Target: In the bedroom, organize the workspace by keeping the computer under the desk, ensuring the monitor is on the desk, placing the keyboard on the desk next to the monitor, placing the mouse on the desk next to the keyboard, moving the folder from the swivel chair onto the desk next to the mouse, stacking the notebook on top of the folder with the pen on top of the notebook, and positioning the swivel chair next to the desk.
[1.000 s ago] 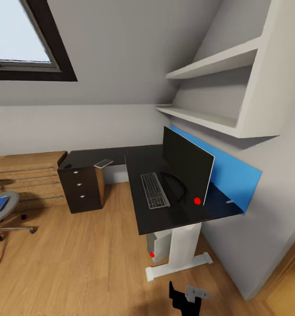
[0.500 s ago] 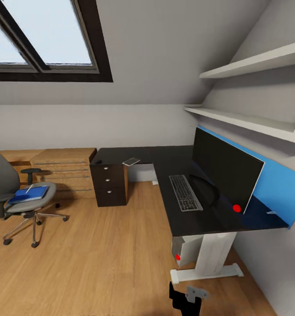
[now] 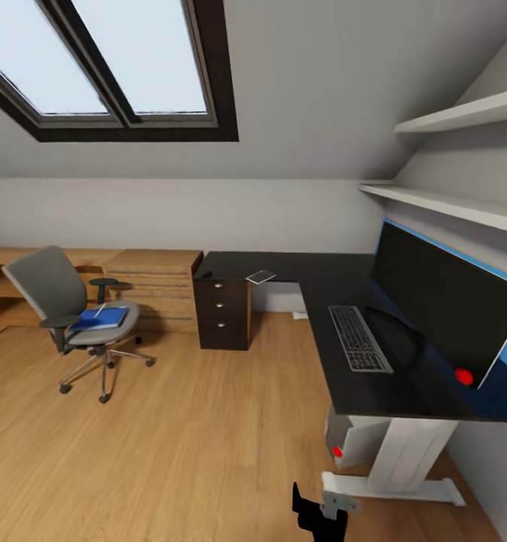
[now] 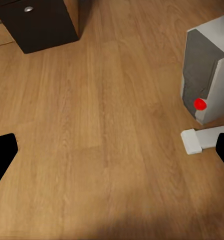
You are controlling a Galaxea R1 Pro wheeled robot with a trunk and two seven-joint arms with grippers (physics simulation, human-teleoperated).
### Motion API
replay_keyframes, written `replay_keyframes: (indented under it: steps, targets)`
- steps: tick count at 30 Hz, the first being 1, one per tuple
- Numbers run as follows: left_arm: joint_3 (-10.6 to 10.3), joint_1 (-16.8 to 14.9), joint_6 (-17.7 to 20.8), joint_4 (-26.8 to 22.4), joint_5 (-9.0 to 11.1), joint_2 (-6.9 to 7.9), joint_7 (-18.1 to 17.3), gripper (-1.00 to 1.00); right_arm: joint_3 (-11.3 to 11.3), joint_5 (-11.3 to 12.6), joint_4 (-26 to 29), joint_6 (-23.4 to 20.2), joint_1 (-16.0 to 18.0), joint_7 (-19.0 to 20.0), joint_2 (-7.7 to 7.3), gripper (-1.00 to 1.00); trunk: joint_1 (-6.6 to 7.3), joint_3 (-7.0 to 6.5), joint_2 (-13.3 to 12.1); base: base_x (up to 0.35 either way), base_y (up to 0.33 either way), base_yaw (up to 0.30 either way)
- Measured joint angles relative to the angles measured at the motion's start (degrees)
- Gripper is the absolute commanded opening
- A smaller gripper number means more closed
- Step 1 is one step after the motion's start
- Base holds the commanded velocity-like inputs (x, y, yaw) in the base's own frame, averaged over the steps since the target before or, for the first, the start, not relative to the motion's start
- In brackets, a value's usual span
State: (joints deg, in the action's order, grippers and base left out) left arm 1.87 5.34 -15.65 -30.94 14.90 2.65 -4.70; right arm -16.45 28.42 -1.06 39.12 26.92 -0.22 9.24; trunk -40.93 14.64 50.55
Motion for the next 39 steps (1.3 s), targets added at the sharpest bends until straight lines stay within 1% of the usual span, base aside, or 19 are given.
replay_keyframes:
  steps: [8, 14, 20, 25, 31, 39]
  targets:
    - [0.0, 0.0, 0.0, 0.0, 0.0, -0.01, 0.0, 1.0, 0.1, 0.2, 0.2, 0.4, 0.0, -1.0, -0.63, 1.0, 0.01, 0.0, 0.0, 0.012, 0.002, 0.285]
    - [0.0, 0.0, 0.0, 0.0, -0.1, 0.0, 0.0, 1.0, 0.0, 0.1, 0.2, 0.6, 0.0, -1.2, -0.87, 1.0, 0.03, 0.0, 0.0, 0.232, 0.001, 0.249]
    - [0.0, 0.0, 0.0, 0.0, -0.1, -0.01, 0.0, 1.0, -0.2, -0.3, 0.1, 0.7, 0.0, -1.1, -0.99, 1.0, 0.03, 0.0, 0.0, 0.315, 0.079, 0.04]
    - [0.0, 0.0, 0.0, 0.0, -0.1, -0.01, 0.0, 1.0, -0.9, -1.7, 0.1, 0.6, 0.0, -1.1, -1.01, 1.0, 0.04, 0.0, 0.0, 0.322, 0.124, 0.003]
    - [0.0, 0.0, 0.0, 0.0, -0.1, 0.0, 0.0, 1.0, -1.0, -2.1, 0.2, 0.7, 0.0, -1.2, -1.0, 1.0, 0.03, 0.0, 0.0, 0.323, 0.072, 0.0]
    - [0.0, 0.0, 0.0, 0.0, 0.0, 0.0, 0.0, 1.0, -0.9, -2.0, 0.2, 0.8, 0.0, -1.3, -1.0, 1.0, 0.03, 0.0, 0.0, 0.323, 0.003, 0.032]
